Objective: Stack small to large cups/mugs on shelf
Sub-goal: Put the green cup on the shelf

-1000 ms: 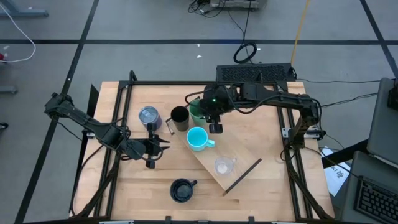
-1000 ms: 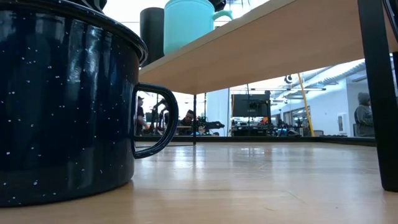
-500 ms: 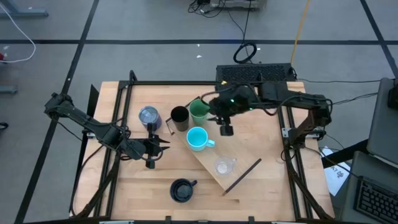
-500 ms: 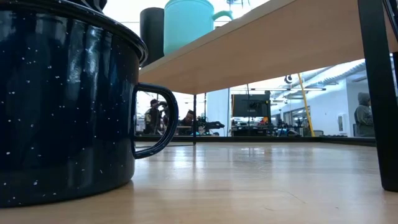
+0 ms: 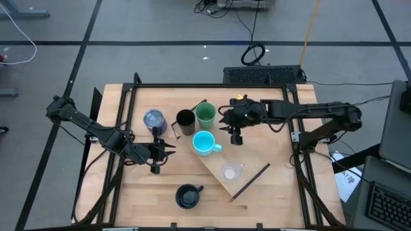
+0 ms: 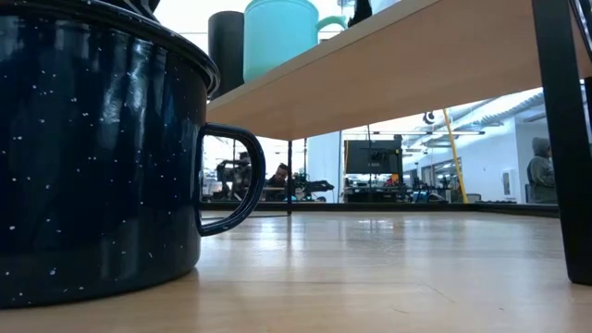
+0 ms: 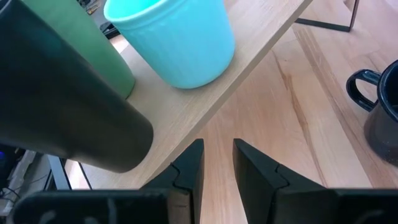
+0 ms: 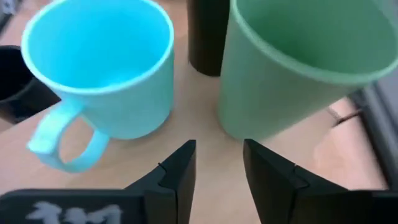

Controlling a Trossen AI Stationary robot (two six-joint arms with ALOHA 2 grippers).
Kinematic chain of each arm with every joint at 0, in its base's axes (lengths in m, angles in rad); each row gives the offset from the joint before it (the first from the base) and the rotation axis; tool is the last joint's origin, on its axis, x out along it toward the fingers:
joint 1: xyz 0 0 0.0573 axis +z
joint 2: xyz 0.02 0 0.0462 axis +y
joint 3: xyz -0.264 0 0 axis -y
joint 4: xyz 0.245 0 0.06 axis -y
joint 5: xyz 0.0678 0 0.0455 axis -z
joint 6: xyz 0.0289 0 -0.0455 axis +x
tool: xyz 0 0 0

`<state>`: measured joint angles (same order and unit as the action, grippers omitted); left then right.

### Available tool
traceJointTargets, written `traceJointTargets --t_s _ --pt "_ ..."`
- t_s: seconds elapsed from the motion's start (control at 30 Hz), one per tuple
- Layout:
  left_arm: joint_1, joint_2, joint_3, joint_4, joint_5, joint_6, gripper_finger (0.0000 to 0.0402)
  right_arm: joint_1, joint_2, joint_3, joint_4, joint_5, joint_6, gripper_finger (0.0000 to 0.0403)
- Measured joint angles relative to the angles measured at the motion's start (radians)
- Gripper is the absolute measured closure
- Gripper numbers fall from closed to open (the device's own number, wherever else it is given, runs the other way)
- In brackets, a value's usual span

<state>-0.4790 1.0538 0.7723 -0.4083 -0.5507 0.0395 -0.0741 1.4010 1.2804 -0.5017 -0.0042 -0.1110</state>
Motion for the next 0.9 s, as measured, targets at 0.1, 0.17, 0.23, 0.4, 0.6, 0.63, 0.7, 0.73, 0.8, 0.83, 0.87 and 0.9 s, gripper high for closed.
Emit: traceJointTargets --t_s 0.1,0.17,0.23,0.4,0.6,0.63,0.7,0.73,0.8,0.83,0.87,0.9 --pt "0.000 0.000 0.000 0.001 0.000 0.000 0.0314 -0.048 -0.001 -0.061 0.097 -0.113 0.001 0.0301" --pt "0.000 0.000 0.000 0.003 0.000 -0.001 0.0314 -0.074 0.012 -0.083 0.142 -0.177 0.001 0.0320" --pt "0.000 0.000 0.000 0.006 0.000 -0.005 0.0314 -0.091 0.027 -0.088 0.143 -0.208 -0.006 0.0339" --pt "0.000 0.000 0.000 0.014 0.000 -0.008 0.0314 -0.115 0.057 -0.088 0.186 -0.292 -0.031 0.0379" --pt "0.002 0.000 0.000 0.018 -0.007 0.004 0.0314 -0.135 0.087 -0.088 0.222 -0.315 -0.034 0.0401" --pt "0.004 0.000 0.000 0.019 -0.008 0.005 0.0314 -0.138 0.087 -0.088 0.228 -0.315 -0.034 0.0402" --pt "0.009 0.000 0.000 0.019 -0.007 0.004 0.0314 -0.143 0.086 -0.088 0.251 -0.315 -0.034 0.0402" --pt "0.011 0.000 0.000 0.018 -0.007 0.004 0.0314 -0.145 0.086 -0.088 0.259 -0.315 -0.033 0.0403" --pt "0.015 0.000 0.000 0.018 -0.004 0.005 0.0314 -0.150 0.086 -0.088 0.273 -0.315 -0.033 0.0403" --pt "0.015 0.000 0.000 0.018 -0.002 0.004 0.0314 -0.153 0.086 -0.088 0.279 -0.315 -0.033 0.0403" --pt "0.015 0.000 0.000 0.018 -0.002 0.005 0.0314 -0.156 0.086 -0.088 0.282 -0.315 -0.033 0.0403" --pt "0.015 0.000 0.000 0.018 -0.001 0.005 0.0314 -0.160 0.085 -0.088 0.282 -0.315 -0.033 0.0403"
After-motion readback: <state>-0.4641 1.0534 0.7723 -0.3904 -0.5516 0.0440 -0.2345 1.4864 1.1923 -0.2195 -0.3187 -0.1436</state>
